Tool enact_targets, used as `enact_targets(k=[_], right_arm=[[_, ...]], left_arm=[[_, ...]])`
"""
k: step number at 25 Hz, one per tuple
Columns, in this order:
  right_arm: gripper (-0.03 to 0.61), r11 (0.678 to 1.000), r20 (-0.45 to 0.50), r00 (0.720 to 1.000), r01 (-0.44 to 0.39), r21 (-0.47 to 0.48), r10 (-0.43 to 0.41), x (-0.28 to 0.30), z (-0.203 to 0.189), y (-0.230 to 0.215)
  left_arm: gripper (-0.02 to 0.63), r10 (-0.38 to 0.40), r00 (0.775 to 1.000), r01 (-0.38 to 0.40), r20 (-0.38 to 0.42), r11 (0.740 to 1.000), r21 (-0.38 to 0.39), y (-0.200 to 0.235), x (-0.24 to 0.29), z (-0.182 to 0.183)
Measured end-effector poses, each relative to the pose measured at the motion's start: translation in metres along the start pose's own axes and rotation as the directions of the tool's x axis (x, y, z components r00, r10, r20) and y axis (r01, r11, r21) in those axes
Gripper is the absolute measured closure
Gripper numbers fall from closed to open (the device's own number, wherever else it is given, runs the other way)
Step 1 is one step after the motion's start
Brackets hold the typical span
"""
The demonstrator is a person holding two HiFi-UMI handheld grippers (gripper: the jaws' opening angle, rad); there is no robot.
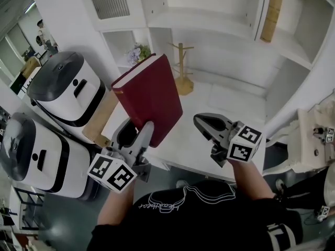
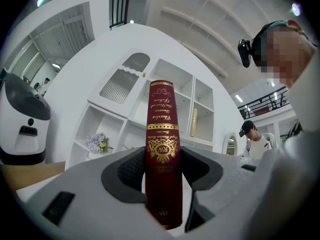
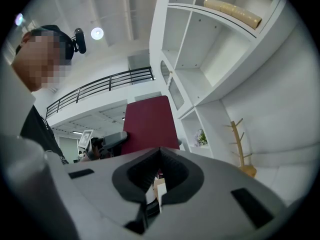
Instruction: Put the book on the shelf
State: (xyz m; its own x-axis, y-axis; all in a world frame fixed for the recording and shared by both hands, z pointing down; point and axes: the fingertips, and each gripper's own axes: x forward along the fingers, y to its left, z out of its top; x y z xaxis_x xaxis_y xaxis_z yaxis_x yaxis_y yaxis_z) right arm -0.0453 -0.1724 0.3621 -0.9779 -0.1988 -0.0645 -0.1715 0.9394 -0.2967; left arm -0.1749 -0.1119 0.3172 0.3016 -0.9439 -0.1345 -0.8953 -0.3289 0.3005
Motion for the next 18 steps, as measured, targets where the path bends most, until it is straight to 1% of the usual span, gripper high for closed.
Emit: enact_targets(k=[5,10,14,18], right_arm=[[0.575,1.000,0.021,1.000,0.013,-0.004,-0.013,0.014,0.019,-0.043],[0.577,0.999,0.033,0.999,0.033,-0.041,-0.032,0.015,0.038,-0.071],[0.577,0.995,0.054,0.996,0.069,-0.071,-0.066,0.007,0.052,-0.080],[0.575,0.992,0.058,0.994,0.094,-0.084,-0.089,-0.002,0.055,-0.078]], left_arm=[[0.405,-0.014,1.000,0.014,0.011,0.999,0.029,0.021,0.051,0.020],[0.405,-0.039,0.999,0.037,0.029,0.997,0.069,0.027,0.089,0.039],[0.405,-0.071,0.995,0.064,0.064,0.992,0.109,0.025,0.107,0.059],[0.405,-0.098,0.990,0.084,0.099,0.987,0.138,0.022,0.119,0.079]])
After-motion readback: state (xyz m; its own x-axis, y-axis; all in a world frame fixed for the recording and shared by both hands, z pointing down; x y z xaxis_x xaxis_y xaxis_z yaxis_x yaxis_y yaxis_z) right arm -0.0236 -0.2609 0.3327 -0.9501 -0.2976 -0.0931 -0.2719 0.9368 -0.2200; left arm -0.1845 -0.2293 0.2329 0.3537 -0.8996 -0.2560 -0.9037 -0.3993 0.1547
